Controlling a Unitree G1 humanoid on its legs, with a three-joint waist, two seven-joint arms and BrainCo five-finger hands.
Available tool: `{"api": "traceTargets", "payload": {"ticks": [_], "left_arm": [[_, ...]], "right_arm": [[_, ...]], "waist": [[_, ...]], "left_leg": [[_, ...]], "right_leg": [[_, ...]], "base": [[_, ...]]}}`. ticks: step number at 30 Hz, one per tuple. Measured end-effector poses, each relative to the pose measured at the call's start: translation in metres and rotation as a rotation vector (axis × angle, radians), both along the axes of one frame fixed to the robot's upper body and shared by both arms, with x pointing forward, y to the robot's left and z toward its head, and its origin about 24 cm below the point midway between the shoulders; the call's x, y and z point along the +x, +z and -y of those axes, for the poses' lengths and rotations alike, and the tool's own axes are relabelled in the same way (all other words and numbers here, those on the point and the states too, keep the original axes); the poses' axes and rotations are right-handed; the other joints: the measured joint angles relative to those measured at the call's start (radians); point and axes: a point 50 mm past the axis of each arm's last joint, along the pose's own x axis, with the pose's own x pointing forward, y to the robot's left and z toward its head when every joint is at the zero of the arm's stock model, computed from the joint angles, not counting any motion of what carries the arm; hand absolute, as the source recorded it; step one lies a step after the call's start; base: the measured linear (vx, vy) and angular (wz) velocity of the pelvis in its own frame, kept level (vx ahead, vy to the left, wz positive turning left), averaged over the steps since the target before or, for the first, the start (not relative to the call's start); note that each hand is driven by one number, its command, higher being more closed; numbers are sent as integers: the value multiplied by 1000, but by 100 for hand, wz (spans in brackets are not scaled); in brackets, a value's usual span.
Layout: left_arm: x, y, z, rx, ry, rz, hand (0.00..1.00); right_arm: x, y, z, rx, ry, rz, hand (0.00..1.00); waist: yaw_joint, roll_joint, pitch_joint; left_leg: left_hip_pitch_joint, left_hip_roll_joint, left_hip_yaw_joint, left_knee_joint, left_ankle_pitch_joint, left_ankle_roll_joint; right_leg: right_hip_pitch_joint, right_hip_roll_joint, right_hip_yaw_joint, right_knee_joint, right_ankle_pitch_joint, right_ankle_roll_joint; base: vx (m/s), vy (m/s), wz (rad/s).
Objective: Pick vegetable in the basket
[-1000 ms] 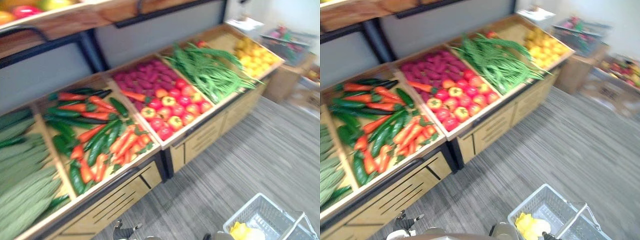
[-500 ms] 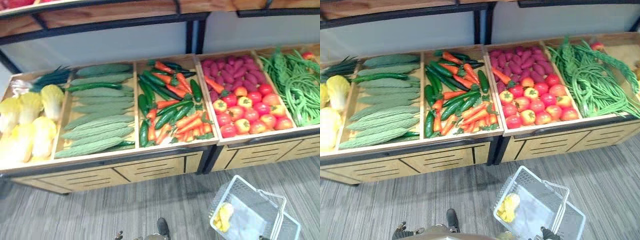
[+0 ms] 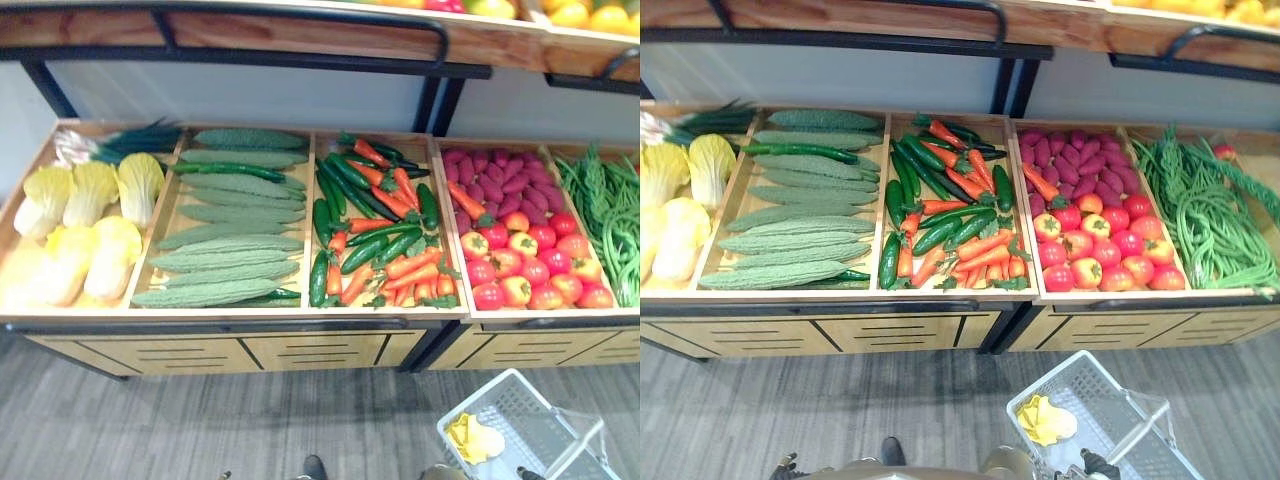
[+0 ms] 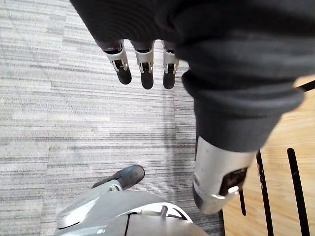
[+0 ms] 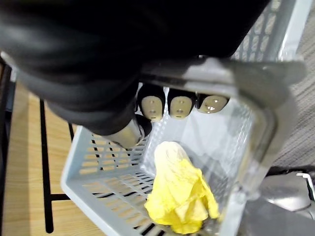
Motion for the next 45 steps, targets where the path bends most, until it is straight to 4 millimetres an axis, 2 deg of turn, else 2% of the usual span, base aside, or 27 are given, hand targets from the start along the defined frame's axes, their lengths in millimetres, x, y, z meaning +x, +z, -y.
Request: {"api": "traceTargets", "payload": {"ticks": [1, 2, 4, 5, 7, 8, 9, 10, 12, 14, 15, 18, 23, 26, 27, 28, 30, 33, 36, 41, 42, 45], "left_arm": [[5, 0, 1, -4, 15, 16, 0], [8, 0, 2, -8, 22, 24, 0], [12, 0, 5, -17, 38, 38, 0], [13, 0, 5, -19, 45, 44, 0], [11, 1, 2, -15, 77, 49, 0], [10, 0, 2, -17, 89, 48, 0], [10, -2, 13, -47, 111, 54, 0], [8, -4, 21, -71, 138, 55, 0], [6, -6, 31, -100, 169, 55, 0], [5, -7, 31, -107, 190, 60, 0], [6, -6, 30, -104, 193, 68, 0], [7, -4, 26, -91, 200, 86, 0], [16, 5, 10, -37, 189, 144, 0], [22, 6, 8, -30, 176, 158, 0], [26, 7, 9, -31, 159, 165, 0], [31, 8, 10, -33, 144, 174, 0], [35, 10, 9, -20, 125, 189, 0], [44, 19, 4, 20, 89, 257, 0], [56, 31, -1, 67, 69, 339, 0], [78, 60, -26, 222, -13, 487, 0], [82, 68, -36, 289, -58, 505, 0], [93, 88, -57, 416, -108, 544, 0]], "right_arm": [[0, 1, 2, -7, 0, 1, 100], [0, 1, 1, -6, 0, 1, 100], [-2, -2, -7, 17, -3, -4, 100], [-4, -3, -9, 24, -5, -7, 100], [-12, -8, -21, 63, -34, -26, 100], [-15, -9, -21, 69, -46, -33, 100], [-19, -8, -15, 59, -82, -35, 100], [-23, -7, -9, 53, -119, -37, 100], [-31, -5, 1, 41, -191, -35, 100], [-42, -5, 6, 42, -281, -41, 100], [-49, -4, 10, 42, -329, -47, 100], [-60, -4, 13, 49, -407, -53, 100], [-67, -4, 14, 59, -503, -30, 100], [-71, -4, 14, 55, -505, -39, 100], [-71, -3, 15, 49, -500, -37, 100], [-67, -2, 17, 41, -488, -24, 100], [-58, -2, 13, 45, -451, -5, 100], [-51, -4, -2, 52, -349, -4, 100], [-46, -2, -4, 32, -260, 6, 100], [-42, 5, -5, -8, -120, 30, 100], [-36, 6, -5, -8, -79, 46, 100], [-32, 6, -8, 2, -34, 62, 100]], "waist": [[2, 0, 0], [2, 0, 0], [6, -1, -1], [6, -4, -2], [13, -38, -22], [17, -35, -26], [22, -9, -33], [25, 28, -37], [17, 70, -36], [10, 77, -37], [1, 75, -38], [-2, 74, -41], [-6, 50, -41], [-8, 57, -43], [-10, 69, -48], [-10, 82, -53], [-7, 87, -52], [-7, 83, -53], [-6, 76, -57], [-16, 63, -75], [-26, 51, -74], [-30, 30, -82]], "left_leg": [[1, 2, -19, 0, -3, -6], [2, 2, -27, 0, -6, -11], [14, 1, -51, 11, -24, -40], [13, 1, -54, 21, -31, -50], [13, -5, -62, 35, -57, -96], [15, 3, -63, 35, -63, -110], [21, 48, -53, 23, -62, -137], [34, 82, -48, 3, -49, -151], [56, 129, -47, -16, -30, -182], [67, 151, -42, -24, -16, -196], [68, 161, -43, -25, -11, -198], [84, 162, -31, -24, -9, -200], [48, 133, -24, 56, -7, -197], [46, 127, -31, 33, 5, -181], [42, 125, -49, 11, 7, -177], [30, 125, -53, -7, 7, -177], [25, 119, -47, -11, 9, -174], [28, 116, -22, -9, -5, -169], [29, 111, -5, 1, -24, -169], [47, 104, 42, 5, -39, -167], [48, 103, 53, 11, -46, -166], [48, 100, 62, 34, -63, -162]], "right_leg": [[-9, 25, 36, -92, 2, 4], [-12, 35, 57, -138, 6, 9], [-10, 52, 132, -291, 36, 42], [-10, 53, 149, -315, 44, 48], [-6, 48, 150, -371, 123, 33], [-1, 56, 147, -379, 123, 50], [11, 97, 119, -390, 115, 30], [18, 132, 105, -405, 107, 16], [47, 174, 72, -415, 99, 2], [69, 201, 46, -422, 88, -16], [85, 212, 29, -434, 85, -21], [114, 219, 25, -453, 83, -24], [140, 183, 13, -464, 83, -23], [142, 175, -10, -469, 83, -22], [130, 177, -19, -474, 83, -21], [116, 179, -23, -475, 87, -16], [109, 176, -15, -487, 91, -9], [109, 178, 6, -502, 100, 1], [99, 179, 40, -507, 109, 5], [92, 189, 96, -521, 139, 4], [89, 190, 107, -522, 139, 4], [77, 190, 146, -522, 142, 3]], "base": [[194, -32, 51], [179, -65, 42], [178, -138, 33], [170, -244, 30], [116, -286, 16], [138, -329, 6], [192, -372, -1], [190, -287, 2], [224, -250, 17], [178, -177, 28], [107, -95, 27], [99, -48, 8], [-6, 4, 10], [-70, 21, 31], [-96, 22, 27], [-111, 29, 22], [-83, 29, -5], [-44, 22, -15], [27, 25, -29], [115, 10, -33], [82, 7, -22], [93, -1, -34]]}}
